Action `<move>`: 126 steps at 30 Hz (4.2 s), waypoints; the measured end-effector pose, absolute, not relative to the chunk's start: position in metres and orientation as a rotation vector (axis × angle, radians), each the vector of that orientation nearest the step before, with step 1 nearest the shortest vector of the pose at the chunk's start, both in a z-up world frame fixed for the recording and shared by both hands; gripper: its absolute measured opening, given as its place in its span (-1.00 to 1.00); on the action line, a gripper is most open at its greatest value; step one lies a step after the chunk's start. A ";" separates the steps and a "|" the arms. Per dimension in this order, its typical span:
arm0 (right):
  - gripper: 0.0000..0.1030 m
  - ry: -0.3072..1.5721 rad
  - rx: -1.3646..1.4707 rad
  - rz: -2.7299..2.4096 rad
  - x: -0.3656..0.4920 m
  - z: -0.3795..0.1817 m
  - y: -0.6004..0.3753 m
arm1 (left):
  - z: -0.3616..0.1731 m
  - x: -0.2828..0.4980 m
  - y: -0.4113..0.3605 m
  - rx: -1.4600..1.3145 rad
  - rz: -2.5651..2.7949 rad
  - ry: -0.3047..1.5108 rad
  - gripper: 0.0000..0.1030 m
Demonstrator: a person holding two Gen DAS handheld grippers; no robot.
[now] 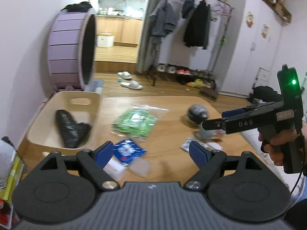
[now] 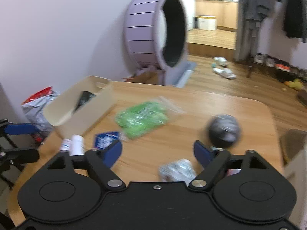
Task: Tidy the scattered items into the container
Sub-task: 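Move the right gripper to the blue-lidded jar and grasp it, then carry the blue-lidded jar into the cream basket and release it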
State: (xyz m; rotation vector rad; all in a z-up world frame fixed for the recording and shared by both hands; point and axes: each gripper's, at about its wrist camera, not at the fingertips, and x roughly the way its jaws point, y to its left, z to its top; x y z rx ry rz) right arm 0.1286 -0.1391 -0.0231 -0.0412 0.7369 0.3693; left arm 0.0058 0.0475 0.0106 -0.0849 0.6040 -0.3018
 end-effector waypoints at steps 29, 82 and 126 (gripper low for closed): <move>0.66 0.764 -0.755 0.667 0.158 -0.079 -0.161 | -0.003 0.032 -0.029 -0.047 -0.529 0.631 0.66; -0.05 0.553 -0.049 0.840 0.216 0.007 -0.070 | 0.049 0.011 0.096 -0.063 -0.060 0.542 0.66; 0.44 0.510 -0.239 0.780 0.228 -0.007 0.011 | 0.039 0.015 0.123 -0.094 -0.028 0.553 0.66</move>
